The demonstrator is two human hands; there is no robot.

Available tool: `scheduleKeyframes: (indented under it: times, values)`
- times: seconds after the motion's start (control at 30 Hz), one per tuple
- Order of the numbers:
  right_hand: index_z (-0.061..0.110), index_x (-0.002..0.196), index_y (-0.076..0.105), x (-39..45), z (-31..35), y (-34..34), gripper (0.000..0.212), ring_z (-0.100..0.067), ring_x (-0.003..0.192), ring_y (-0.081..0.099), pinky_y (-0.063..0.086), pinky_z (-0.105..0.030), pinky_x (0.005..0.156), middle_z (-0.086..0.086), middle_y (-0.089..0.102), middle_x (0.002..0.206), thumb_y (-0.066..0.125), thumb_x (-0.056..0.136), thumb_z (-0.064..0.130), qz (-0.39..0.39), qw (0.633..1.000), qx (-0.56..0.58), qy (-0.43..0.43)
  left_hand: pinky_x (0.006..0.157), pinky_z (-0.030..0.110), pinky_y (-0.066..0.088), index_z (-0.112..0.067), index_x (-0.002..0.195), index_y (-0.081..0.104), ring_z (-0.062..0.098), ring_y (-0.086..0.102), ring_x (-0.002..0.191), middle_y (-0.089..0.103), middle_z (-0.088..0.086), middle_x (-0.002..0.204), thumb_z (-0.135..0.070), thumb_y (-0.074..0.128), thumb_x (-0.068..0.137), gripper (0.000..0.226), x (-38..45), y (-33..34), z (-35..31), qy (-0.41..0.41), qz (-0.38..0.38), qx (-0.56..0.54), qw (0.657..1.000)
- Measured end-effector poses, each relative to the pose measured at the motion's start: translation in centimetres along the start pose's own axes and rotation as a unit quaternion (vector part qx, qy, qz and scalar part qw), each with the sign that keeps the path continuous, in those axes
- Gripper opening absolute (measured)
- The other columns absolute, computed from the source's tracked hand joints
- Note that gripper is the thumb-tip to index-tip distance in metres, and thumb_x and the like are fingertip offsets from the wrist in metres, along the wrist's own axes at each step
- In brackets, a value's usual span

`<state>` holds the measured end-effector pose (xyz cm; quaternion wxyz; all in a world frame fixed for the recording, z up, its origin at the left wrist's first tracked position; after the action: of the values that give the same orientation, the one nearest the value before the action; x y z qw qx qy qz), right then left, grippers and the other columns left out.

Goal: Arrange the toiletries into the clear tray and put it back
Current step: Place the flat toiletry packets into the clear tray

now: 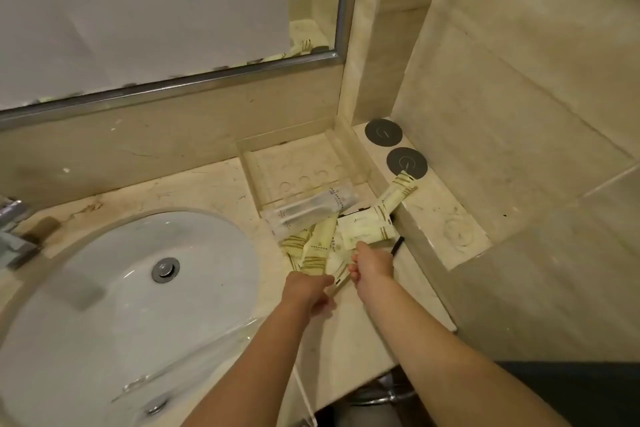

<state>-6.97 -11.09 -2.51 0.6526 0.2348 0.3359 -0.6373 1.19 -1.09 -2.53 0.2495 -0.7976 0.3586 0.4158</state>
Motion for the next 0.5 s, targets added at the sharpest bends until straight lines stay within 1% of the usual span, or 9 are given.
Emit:
scheduleKeyframes:
  times: [0.03,0.1,0.17,0.23,0.33,0.4,0.5]
  values:
    - [-0.002,0.102,0.063,0.5,0.4,0.0,0.02,-0.013,0.042,0.045,0.033,-0.019,0.033,-0.006,0.056,0.066,0.055,0.091,0.012,0.001,1.0,0.003,-0.006,0.061,0.034,0.055,0.002,0.083,0.058,0.032,0.066,0.062,0.063,0.014,0.051,-0.01,0.071,0.078,0.018,0.3,0.2,-0.3,-0.004,-0.004,0.007,1.0]
    - [-0.003,0.108,0.064,1.5,1.0,0.0,0.025,-0.014,0.042,0.043,0.032,-0.016,0.031,-0.006,0.056,0.066,0.055,0.091,0.013,-0.001,1.0,0.006,-0.009,0.045,0.025,0.049,0.0,0.084,0.058,0.027,0.064,0.051,0.063,0.016,0.06,-0.004,0.068,0.073,0.015,0.9,0.3,-0.9,0.004,-0.023,0.0,1.0]
    - [-0.002,0.111,0.064,1.7,1.4,0.0,0.027,-0.014,0.045,0.044,0.031,-0.014,0.03,-0.005,0.057,0.069,0.053,0.091,0.013,0.006,1.0,-0.001,-0.018,0.039,0.02,0.04,-0.004,0.076,0.055,0.019,0.051,0.036,0.056,0.013,0.057,0.0,0.067,0.071,0.014,1.4,0.2,-1.2,0.015,-0.044,-0.008,0.999]
    - [0.005,0.114,0.064,1.7,1.8,0.1,0.027,-0.012,0.049,0.046,0.032,-0.016,0.031,-0.005,0.061,0.078,0.051,0.091,0.011,0.008,0.999,-0.002,-0.034,0.04,0.02,0.034,-0.005,0.069,0.052,0.018,0.042,0.036,0.051,0.011,0.052,0.001,0.067,0.07,0.016,1.7,0.0,-1.5,0.024,-0.057,-0.003,0.998]
    - [0.016,0.115,0.062,1.3,2.3,0.3,0.028,-0.008,0.056,0.048,0.037,-0.017,0.04,-0.005,0.065,0.094,0.051,0.091,0.008,0.017,0.998,0.017,-0.054,0.041,0.021,0.028,-0.007,0.067,0.049,0.018,0.035,0.041,0.045,0.009,0.052,0.002,0.065,0.068,0.019,1.8,-0.4,-1.7,0.03,-0.059,-0.004,0.998]
    - [0.016,0.111,0.062,1.0,2.3,0.2,0.026,-0.01,0.059,0.052,0.041,-0.018,0.044,-0.004,0.068,0.095,0.052,0.089,0.007,0.02,0.997,0.036,-0.062,0.042,0.021,0.029,-0.006,0.067,0.049,0.018,0.036,0.043,0.046,0.01,0.054,0.003,0.064,0.068,0.017,1.9,-0.7,-1.8,0.037,-0.059,-0.003,0.998]
    - [0.015,0.103,0.064,0.3,2.2,-0.1,0.022,-0.015,0.064,0.058,0.047,-0.024,0.05,-0.004,0.069,0.089,0.049,0.088,0.007,0.023,0.996,0.048,-0.069,0.041,0.022,0.037,-0.005,0.067,0.047,0.02,0.041,0.046,0.047,0.011,0.061,0.005,0.067,0.07,0.023,2.0,-1.6,-1.6,0.046,-0.063,-0.015,0.997]
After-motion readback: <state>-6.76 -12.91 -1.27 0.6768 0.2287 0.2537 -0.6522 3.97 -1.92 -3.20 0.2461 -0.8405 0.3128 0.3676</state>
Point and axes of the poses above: each hand's wrist, its own x-axis towards the middle knuckle, its own y-axis out of the palm, z = x × y, the point moved 3 cm from there along x, towards the middle knuckle
